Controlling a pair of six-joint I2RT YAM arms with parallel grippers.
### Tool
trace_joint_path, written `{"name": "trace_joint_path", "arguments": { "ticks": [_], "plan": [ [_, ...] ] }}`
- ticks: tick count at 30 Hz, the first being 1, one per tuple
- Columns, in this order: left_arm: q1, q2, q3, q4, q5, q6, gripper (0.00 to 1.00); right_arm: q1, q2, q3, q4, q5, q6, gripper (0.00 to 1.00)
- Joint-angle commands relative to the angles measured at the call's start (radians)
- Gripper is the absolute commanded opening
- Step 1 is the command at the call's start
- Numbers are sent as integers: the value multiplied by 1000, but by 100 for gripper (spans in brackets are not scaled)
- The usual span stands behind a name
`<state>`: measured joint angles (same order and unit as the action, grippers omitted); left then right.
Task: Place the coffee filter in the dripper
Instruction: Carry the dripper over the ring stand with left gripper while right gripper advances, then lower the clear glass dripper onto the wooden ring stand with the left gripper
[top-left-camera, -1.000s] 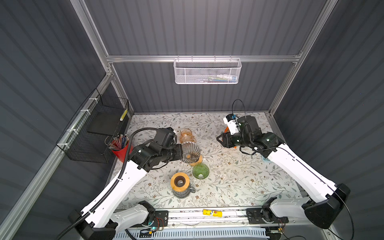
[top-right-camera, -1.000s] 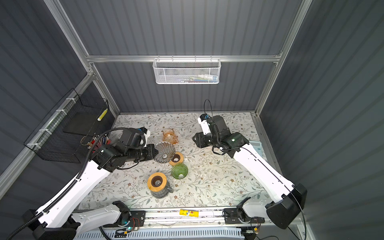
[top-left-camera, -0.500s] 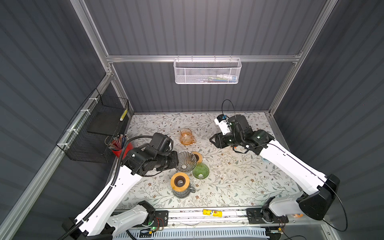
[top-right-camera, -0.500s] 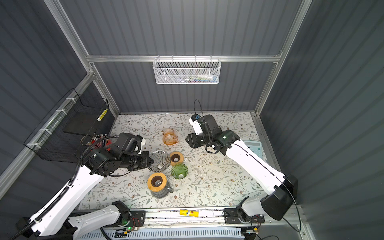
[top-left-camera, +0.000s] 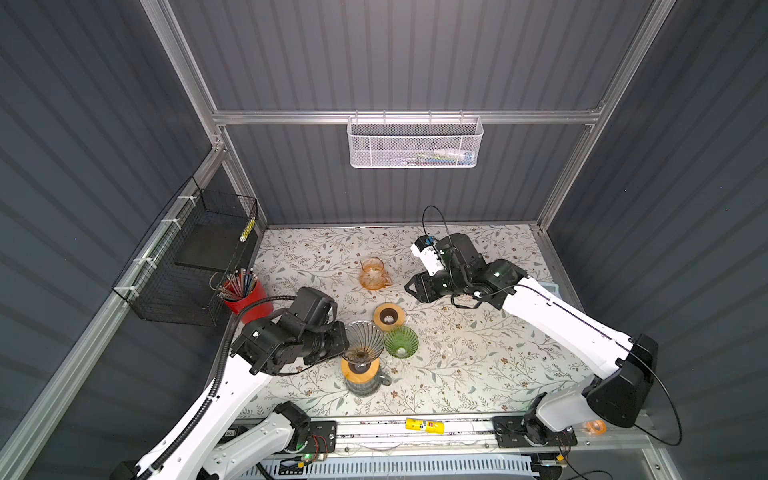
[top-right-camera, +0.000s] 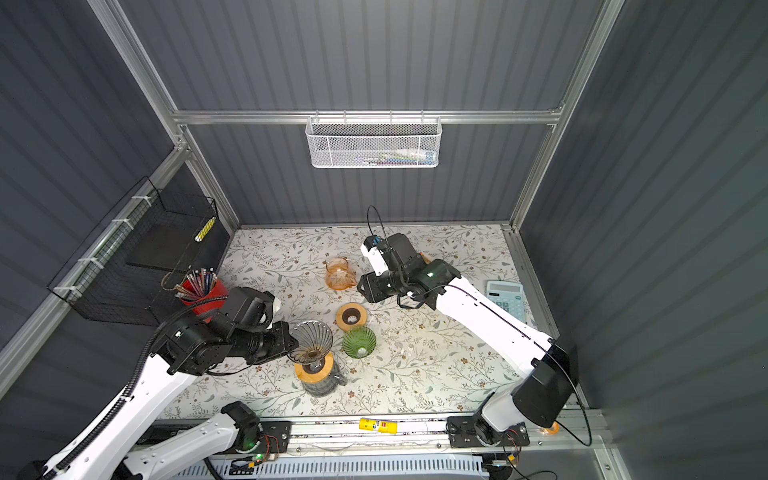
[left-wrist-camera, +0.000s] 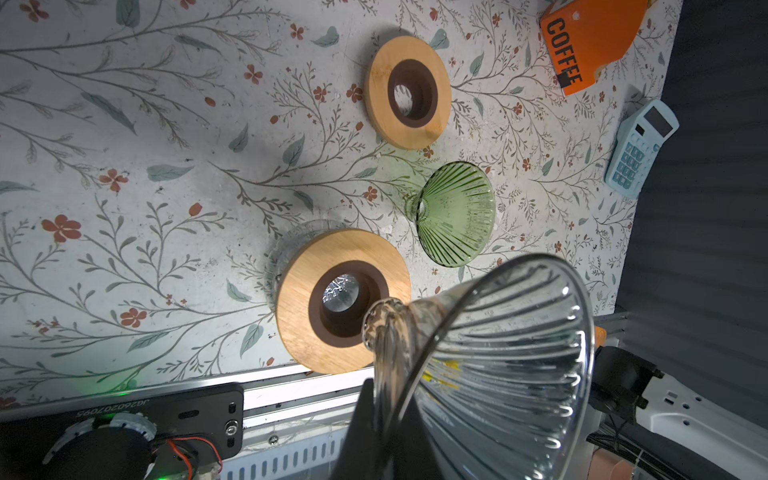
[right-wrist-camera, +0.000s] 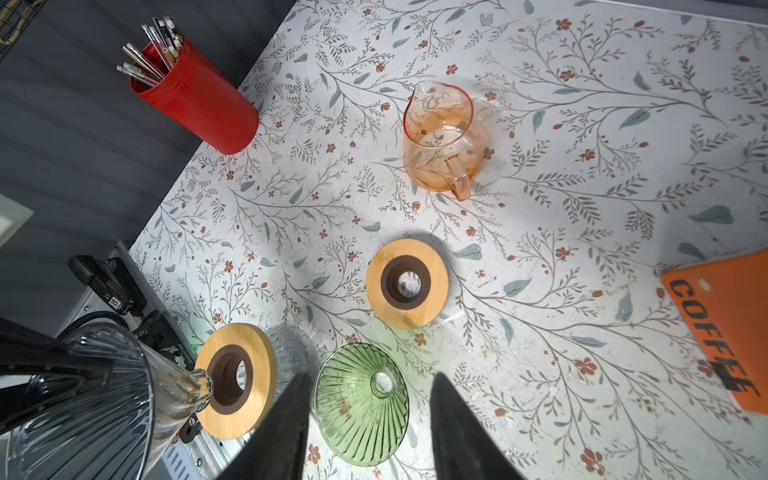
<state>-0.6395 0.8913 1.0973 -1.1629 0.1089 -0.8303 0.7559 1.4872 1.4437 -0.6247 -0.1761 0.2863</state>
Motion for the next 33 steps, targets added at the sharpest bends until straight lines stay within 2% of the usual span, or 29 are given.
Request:
{"name": "trace_joint_path", "arguments": {
  "ticks": [1,10,33],
  "plan": [
    [9,-28,-30,33,18,-45,0,12,5,12,9,-7,-4,48],
    [8,-80,-124,66,23,-92,0,25,-2,-9,15,-10,0,48],
    [9,-103,-197,119,-8,-109,0,51,8,-6,19,-7,5,48]
  ]
}}
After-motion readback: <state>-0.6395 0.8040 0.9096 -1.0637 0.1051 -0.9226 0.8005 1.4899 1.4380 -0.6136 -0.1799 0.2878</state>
